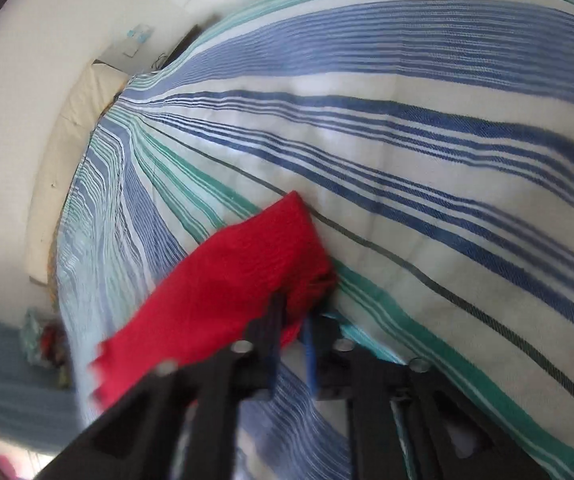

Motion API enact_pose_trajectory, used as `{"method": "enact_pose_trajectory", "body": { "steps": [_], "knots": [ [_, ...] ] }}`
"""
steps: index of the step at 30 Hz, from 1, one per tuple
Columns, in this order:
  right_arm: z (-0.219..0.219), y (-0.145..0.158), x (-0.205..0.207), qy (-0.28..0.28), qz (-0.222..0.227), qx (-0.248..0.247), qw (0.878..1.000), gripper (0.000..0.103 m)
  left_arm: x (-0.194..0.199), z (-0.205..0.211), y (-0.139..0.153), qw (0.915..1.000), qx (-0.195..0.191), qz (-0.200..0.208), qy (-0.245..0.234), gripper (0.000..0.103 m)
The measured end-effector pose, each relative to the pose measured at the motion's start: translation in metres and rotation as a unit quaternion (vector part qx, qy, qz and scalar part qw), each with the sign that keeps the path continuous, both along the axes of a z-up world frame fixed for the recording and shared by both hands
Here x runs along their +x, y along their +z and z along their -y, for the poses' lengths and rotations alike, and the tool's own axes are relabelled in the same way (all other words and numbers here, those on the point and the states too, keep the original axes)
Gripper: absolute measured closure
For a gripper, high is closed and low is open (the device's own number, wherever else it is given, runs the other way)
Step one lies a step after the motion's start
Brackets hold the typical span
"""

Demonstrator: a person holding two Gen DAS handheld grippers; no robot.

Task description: Fold small clothes

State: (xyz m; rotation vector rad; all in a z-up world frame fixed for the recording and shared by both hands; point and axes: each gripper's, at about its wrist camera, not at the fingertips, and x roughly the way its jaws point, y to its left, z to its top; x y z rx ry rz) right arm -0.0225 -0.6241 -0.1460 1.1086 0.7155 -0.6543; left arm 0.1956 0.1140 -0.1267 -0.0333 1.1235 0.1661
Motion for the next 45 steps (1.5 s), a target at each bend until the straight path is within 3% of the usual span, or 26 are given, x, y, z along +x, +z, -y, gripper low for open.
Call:
{"method": "enact_pose_trajectory", "body": {
  "steps": [3,6,8,11,15,16,18,19,20,22,28,31,34,36,37,38,39,40,42,43,44,45],
  "knots": [
    [-0.013,0.044,0.021,0.036,0.024,-0.05,0.998,0.098,0.001,0.001,0.0,1.0,-0.002,-0.002,-0.005,0.001],
    [-0.052,0.114,0.063,0.125,0.073,-0.104,0.984,0.098,0.005,0.005,-0.004,0.9999,0.005,-0.009,-0.011,0.001],
    [-0.095,0.16,0.099,0.199,0.105,-0.142,0.964,0.099,0.007,0.007,-0.005,0.9998,0.011,-0.01,-0.016,0.001],
    [-0.171,0.211,0.156,0.306,0.157,-0.167,0.924,0.098,0.006,0.008,-0.004,0.9997,0.012,-0.008,-0.019,0.001],
    [-0.276,0.218,0.225,0.418,0.19,-0.142,0.877,0.097,0.003,0.0,-0.003,1.0,0.001,-0.007,-0.007,0.001],
    [-0.3,0.21,0.241,0.45,0.197,-0.118,0.863,0.093,0.003,-0.002,-0.003,1.0,-0.004,-0.008,-0.004,0.001],
    [-0.338,0.183,0.267,0.507,0.183,-0.053,0.84,0.054,0.003,-0.004,-0.003,0.9999,-0.012,-0.008,0.001,0.001],
    [-0.35,0.171,0.271,0.518,0.178,-0.033,0.836,0.033,0.002,-0.004,-0.003,0.9999,-0.014,-0.008,0.002,0.001],
    [-0.355,0.163,0.272,0.521,0.184,-0.017,0.834,0.034,0.002,-0.004,-0.003,0.9999,-0.014,-0.008,0.002,0.001],
    [-0.346,0.155,0.264,0.51,0.195,-0.004,0.838,0.034,0.003,-0.003,-0.004,0.9999,-0.012,-0.01,0.0,0.001],
    [-0.266,0.128,0.248,0.429,0.141,-0.014,0.892,0.034,0.006,0.003,-0.008,0.9999,-0.001,-0.015,-0.006,0.001],
    [-0.241,0.1,0.246,0.419,0.131,0.041,0.898,0.034,0.006,0.005,-0.009,0.9999,0.006,-0.013,-0.006,0.001],
    [-0.237,0.051,0.245,0.412,0.104,0.092,0.901,0.034,0.005,0.005,-0.011,0.9999,0.01,-0.01,-0.005,0.0],
    [-0.234,0.014,0.24,0.395,0.034,0.075,0.915,0.035,0.004,0.006,-0.014,0.9998,0.015,-0.009,-0.006,0.0],
    [-0.228,-0.002,0.238,0.381,-0.01,0.05,0.923,0.05,0.004,0.007,-0.014,0.9998,0.018,-0.008,-0.007,0.0],
    [-0.223,-0.011,0.235,0.372,-0.021,0.038,0.927,0.077,0.003,0.007,-0.014,0.9997,0.02,-0.007,-0.008,0.0],
    [-0.217,-0.013,0.23,0.362,-0.027,0.026,0.931,0.086,0.003,0.007,-0.015,0.9997,0.021,-0.007,-0.009,0.0],
    [-0.213,-0.009,0.225,0.353,-0.023,0.015,0.935,0.087,0.003,0.008,-0.015,0.9997,0.022,-0.006,-0.009,0.0],
    [-0.212,0.013,0.214,0.355,-0.021,-0.028,0.934,0.073,0.004,0.008,-0.017,0.9997,0.021,-0.009,-0.009,0.0],
    [-0.213,0.026,0.207,0.366,-0.023,-0.058,0.929,0.056,0.005,0.008,-0.018,0.9997,0.022,-0.01,-0.01,0.0],
    [-0.217,0.039,0.199,0.381,-0.02,-0.087,0.92,0.05,0.005,0.009,-0.019,0.9997,0.023,-0.01,-0.01,0.0],
    [-0.22,0.049,0.188,0.398,-0.016,-0.113,0.91,0.05,0.005,0.009,-0.019,0.9996,0.024,-0.01,-0.01,0.0]
  ]
}}
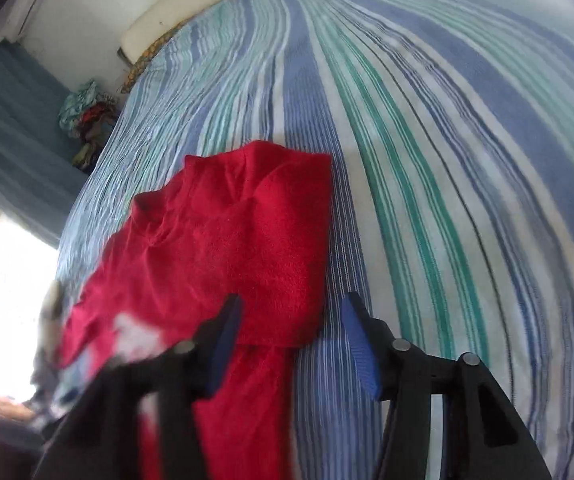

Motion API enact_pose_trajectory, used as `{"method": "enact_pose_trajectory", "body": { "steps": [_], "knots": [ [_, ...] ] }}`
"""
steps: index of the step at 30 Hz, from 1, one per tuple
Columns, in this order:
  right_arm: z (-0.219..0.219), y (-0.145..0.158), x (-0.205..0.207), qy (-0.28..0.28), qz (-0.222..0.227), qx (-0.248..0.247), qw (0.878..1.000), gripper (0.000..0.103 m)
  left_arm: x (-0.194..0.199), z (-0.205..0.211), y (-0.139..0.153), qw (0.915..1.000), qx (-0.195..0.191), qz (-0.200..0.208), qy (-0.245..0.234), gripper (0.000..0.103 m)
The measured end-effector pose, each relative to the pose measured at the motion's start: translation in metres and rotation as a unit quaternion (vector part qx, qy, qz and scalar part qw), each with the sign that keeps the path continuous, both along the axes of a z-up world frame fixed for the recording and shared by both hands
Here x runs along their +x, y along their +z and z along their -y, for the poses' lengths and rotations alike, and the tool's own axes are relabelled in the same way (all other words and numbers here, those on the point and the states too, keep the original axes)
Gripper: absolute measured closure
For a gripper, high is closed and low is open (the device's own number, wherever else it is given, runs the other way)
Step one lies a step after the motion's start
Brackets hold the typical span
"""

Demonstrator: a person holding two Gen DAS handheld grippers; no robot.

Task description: Fold small clothes

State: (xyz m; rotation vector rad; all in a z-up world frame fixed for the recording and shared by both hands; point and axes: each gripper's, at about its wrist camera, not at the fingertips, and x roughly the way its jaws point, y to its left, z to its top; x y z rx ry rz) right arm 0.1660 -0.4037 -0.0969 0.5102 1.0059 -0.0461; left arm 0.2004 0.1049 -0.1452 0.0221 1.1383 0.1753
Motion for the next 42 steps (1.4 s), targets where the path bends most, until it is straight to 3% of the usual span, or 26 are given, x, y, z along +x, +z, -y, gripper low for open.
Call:
{"method": "enact_pose_trajectory", "body": {
  "steps": [5,13,15,17,24,30,32,36,39,42],
  "knots": [
    [-0.021,0.022,-0.074,0.06,0.018,-0.099,0.993,0.046,0.0,-0.001,0.001,1.0,0.0,0.002,0.0,0.0],
    [-0.052,0.017,-0.187,-0.016,0.037,-0.136,0.99,0.044,-0.002,0.003,0.0,0.9999,0.009,0.008,-0.002,0.0],
    [-0.057,0.026,-0.188,-0.011,0.054,-0.145,0.988,0.043,-0.002,0.003,0.0,0.9999,0.01,0.008,-0.002,0.0],
    [-0.061,0.032,-0.187,-0.007,0.071,-0.162,0.984,0.034,-0.003,0.003,0.001,0.9999,0.009,0.008,-0.001,0.0],
    [-0.075,0.021,-0.178,0.018,0.062,-0.156,0.986,0.033,-0.004,0.003,0.002,0.9999,0.008,0.007,-0.003,0.0],
    [-0.089,0.017,-0.179,0.048,0.064,-0.166,0.983,0.033,0.001,-0.012,0.012,0.9965,-0.082,0.014,-0.002,0.001],
    [-0.094,0.018,-0.178,0.056,0.067,-0.172,0.981,0.033,0.003,-0.027,0.015,0.9908,-0.133,0.021,0.016,0.001],
    [-0.1,0.018,-0.177,0.069,0.07,-0.177,0.979,0.033,0.008,-0.074,0.017,0.9687,-0.229,0.04,0.089,0.001],
    [-0.104,0.017,-0.176,0.077,0.069,-0.178,0.979,0.033,0.012,-0.107,0.021,0.9525,-0.259,0.065,0.147,0.001],
    [-0.107,0.016,-0.176,0.083,0.069,-0.176,0.979,0.033,0.016,-0.139,0.017,0.9293,-0.294,0.088,0.205,0.001]
  ]
}}
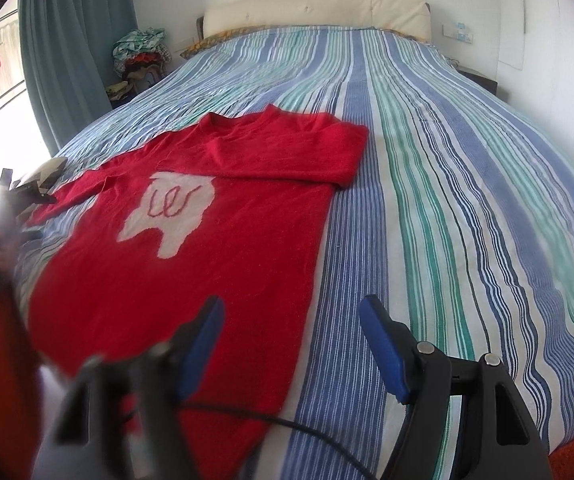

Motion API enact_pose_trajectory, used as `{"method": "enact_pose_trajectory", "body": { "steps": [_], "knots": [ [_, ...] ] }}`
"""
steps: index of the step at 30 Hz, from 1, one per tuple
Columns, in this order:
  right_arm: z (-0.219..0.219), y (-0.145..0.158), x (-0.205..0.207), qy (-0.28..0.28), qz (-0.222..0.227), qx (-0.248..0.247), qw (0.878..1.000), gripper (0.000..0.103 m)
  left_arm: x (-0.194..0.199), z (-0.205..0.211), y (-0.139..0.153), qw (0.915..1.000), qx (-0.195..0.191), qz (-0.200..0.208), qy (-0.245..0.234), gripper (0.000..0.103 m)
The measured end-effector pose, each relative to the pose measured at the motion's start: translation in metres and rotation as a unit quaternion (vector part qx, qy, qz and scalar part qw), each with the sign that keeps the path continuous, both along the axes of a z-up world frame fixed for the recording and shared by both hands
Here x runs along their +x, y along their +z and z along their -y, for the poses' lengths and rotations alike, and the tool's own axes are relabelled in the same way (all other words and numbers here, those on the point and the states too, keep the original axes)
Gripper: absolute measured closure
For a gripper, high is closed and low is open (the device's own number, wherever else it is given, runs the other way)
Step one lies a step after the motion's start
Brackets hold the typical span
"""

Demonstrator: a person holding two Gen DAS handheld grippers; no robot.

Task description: Fold small clothes

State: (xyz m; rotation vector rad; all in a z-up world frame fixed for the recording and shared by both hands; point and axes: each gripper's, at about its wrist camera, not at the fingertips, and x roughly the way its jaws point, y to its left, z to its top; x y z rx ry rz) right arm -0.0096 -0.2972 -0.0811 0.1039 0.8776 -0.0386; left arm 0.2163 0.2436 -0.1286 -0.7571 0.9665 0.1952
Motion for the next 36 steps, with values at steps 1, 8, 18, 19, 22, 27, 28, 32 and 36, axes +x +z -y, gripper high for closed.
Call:
{"method": "enact_pose_trajectory", "body": {
  "steps": [1,8,18,19,22,27,28,32,36],
  "knots": [
    [-0.001,0.0,0.0,0.002,-0.001,0.0,1.0,0.033,0.002,-0.009,-0.002,0.9998,-0.01,0.004,0.017,0.001],
    [-0.005,-0.002,0.001,0.011,-0.003,-0.005,1.0,0.033,0.003,-0.051,-0.015,0.9872,-0.075,0.065,0.124,0.001],
    [-0.004,-0.009,0.006,0.014,-0.014,0.006,1.0,0.033,-0.001,-0.066,-0.016,0.9858,-0.025,0.03,0.163,0.097],
    [-0.003,-0.009,0.006,0.014,-0.013,0.008,1.0,0.033,-0.001,-0.065,-0.013,0.9865,-0.019,0.026,0.161,0.097],
    [-0.002,-0.007,0.006,0.014,-0.009,0.015,1.0,0.033,0.015,-0.034,0.031,0.9916,0.071,0.042,0.099,0.098],
    [0.002,-0.008,0.006,0.013,-0.007,0.03,0.999,0.033,0.065,0.102,0.148,0.9697,0.151,0.16,-0.107,0.097],
    [0.003,-0.008,0.007,0.011,-0.007,0.035,0.999,0.033,0.071,0.136,0.171,0.9582,0.159,0.186,-0.148,0.097],
    [0.009,-0.005,0.005,0.001,0.001,0.044,0.999,0.033,0.078,0.266,0.223,0.9103,0.165,0.249,-0.287,0.096],
    [0.016,0.0,0.0,-0.011,0.011,0.045,0.999,0.033,0.075,0.363,0.19,0.8841,0.151,0.191,-0.399,0.007]
  ]
}}
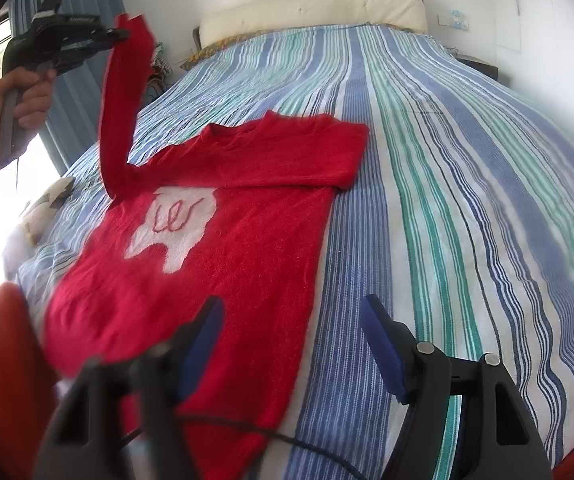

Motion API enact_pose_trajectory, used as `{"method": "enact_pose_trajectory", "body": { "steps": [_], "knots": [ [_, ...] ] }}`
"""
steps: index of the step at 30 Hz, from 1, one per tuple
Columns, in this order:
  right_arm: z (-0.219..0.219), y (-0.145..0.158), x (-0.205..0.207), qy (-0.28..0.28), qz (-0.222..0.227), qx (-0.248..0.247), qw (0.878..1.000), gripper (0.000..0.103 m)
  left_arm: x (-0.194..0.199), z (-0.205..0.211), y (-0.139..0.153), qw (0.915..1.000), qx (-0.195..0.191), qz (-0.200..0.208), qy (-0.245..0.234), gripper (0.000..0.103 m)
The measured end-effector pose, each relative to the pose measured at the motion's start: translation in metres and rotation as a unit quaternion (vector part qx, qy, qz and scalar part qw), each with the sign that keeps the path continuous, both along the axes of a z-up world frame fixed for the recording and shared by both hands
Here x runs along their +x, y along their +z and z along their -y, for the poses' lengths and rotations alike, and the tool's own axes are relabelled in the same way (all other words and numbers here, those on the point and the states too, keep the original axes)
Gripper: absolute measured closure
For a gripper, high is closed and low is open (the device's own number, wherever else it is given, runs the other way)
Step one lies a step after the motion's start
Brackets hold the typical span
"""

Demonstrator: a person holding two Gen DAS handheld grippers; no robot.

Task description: Fold small clothes

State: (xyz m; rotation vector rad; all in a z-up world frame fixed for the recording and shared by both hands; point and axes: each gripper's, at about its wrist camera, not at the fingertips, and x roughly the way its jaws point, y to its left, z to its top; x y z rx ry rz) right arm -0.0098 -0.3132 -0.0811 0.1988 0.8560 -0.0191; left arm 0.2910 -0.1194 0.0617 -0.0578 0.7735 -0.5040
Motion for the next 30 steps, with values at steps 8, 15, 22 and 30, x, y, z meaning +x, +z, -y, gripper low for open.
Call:
{"method": "enact_pose_trajectory", "body": {
  "steps": [8,15,22,30],
  "knots": [
    [0.026,0.007,-0.01,-0.038,0.013,0.032,0.999,0.033,-0.037,-0.067,-0.099,0.9944,0.039,-0.088,0.043,0.01],
    [0.045,-0.004,-0.004,-0.067,-0.002,0.077,0.995,0.033,-0.054,-0.176,-0.131,0.9811,0.126,-0.11,0.097,0.01],
    [0.035,-0.012,0.003,-0.056,-0.021,0.06,0.996,0.033,-0.054,-0.124,-0.164,0.9771,0.202,-0.049,0.046,0.011],
    [0.029,-0.007,-0.002,-0.056,-0.017,0.03,0.998,0.033,-0.026,-0.173,-0.191,0.9713,0.092,-0.085,0.203,0.099]
  ]
}}
